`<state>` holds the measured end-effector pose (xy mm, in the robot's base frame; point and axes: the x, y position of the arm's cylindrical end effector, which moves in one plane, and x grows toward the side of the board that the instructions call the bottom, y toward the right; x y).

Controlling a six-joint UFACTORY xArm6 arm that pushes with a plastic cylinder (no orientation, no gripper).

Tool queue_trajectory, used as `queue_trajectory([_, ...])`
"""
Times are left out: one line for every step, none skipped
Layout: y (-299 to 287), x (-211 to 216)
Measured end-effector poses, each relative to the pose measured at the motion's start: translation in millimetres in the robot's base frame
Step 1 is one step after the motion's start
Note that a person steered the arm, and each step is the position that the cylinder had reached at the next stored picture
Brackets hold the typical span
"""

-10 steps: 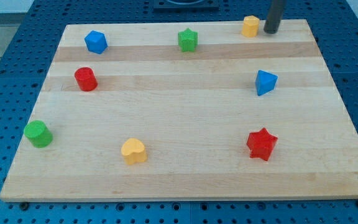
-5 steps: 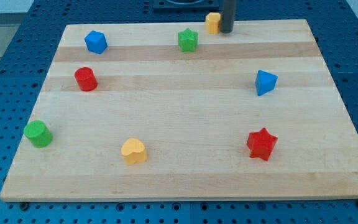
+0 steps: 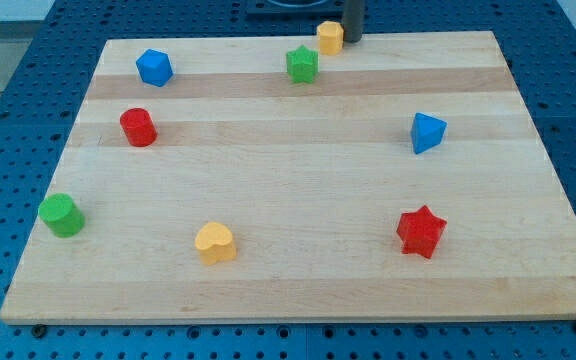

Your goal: Place the yellow hexagon at the center top of the board

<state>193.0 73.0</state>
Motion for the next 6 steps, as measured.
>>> queue_trajectory([2, 1])
queue_trajectory([-18, 1])
queue_trajectory([-37, 2])
queue_trajectory([-50, 2])
queue_trajectory([-1, 24])
queue_trajectory([23, 90])
